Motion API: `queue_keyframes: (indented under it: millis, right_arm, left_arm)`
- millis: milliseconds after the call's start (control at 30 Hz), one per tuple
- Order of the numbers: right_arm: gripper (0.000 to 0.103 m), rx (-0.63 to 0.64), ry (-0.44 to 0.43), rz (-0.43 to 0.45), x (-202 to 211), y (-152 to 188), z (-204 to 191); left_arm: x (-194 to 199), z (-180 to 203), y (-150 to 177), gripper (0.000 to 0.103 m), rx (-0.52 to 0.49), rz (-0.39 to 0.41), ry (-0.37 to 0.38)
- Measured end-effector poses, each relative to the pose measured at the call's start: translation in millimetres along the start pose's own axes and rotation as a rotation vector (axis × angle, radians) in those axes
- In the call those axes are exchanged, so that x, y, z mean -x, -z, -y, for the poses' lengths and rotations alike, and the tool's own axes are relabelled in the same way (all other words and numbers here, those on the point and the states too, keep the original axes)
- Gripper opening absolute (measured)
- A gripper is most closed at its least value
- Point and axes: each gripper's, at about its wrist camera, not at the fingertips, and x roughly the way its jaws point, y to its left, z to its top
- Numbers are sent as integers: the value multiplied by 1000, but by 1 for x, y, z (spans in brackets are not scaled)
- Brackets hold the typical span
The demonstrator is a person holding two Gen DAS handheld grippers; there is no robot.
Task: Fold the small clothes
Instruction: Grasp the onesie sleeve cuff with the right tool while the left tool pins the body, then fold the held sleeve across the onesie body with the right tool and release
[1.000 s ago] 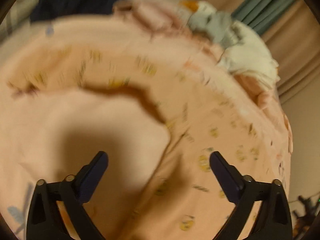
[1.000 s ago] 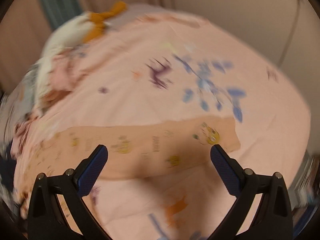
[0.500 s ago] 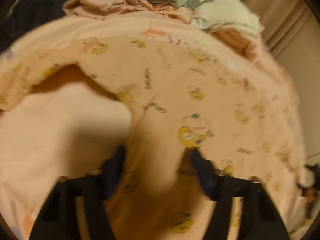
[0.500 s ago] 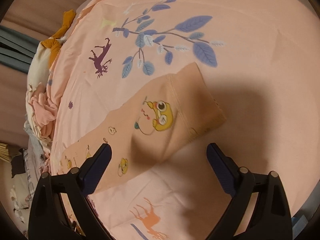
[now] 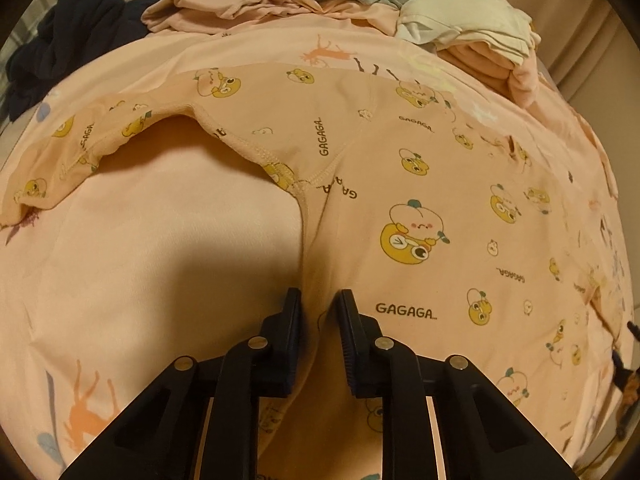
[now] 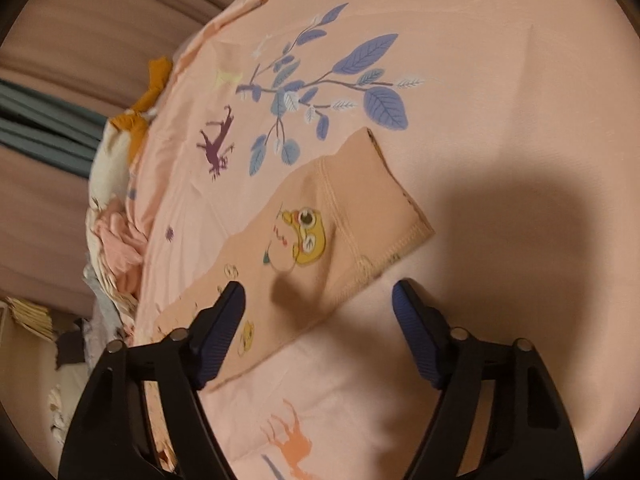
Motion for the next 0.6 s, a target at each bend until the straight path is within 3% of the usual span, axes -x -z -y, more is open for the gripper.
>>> queue_keyframes:
  millis: [100, 167, 200, 267, 433, 600]
  right_arm:
    - [40, -25, -2, 26, -2, -3, 6]
    - [11, -60, 30, 42, -6, -6, 13]
    - [8, -74, 29, 46, -7, -6, 16]
    - [8, -59, 1, 59, -8, -8, 15]
    - [9, 63, 76, 75, -10, -6, -15]
    - [9, 222, -52, 66, -9, 5, -78]
  left_arm:
    - [0, -3, -1, 15, 12, -1, 1]
    - [-1, 0, -1, 15, -11, 4, -14]
    - [-2, 1, -1, 15, -17, 8, -21]
    - [-3, 3, -3, 15, -20, 12, -33]
    - [-3, 5, -3, 14, -19, 29, -42]
    - [4, 6, -1, 9, -6, 68, -72]
